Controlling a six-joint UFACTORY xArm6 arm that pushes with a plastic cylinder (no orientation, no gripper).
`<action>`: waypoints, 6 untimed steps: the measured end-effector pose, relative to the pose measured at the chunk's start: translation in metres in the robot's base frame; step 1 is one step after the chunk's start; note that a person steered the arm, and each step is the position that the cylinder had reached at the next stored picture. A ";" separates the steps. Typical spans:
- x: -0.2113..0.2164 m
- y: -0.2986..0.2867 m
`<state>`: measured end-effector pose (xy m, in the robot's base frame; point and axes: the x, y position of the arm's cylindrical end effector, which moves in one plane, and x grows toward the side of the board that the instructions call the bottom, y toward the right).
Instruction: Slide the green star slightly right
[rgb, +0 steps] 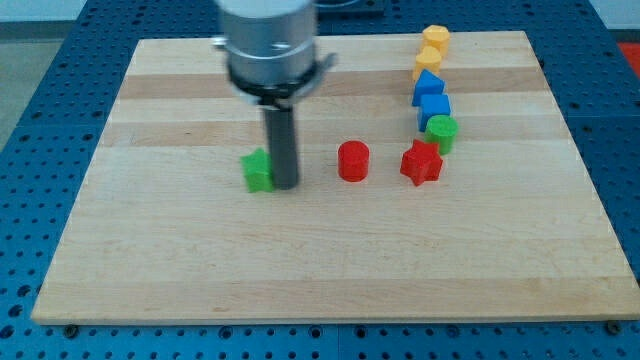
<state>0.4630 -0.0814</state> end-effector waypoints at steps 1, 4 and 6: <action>0.008 0.005; -0.005 -0.055; 0.008 -0.047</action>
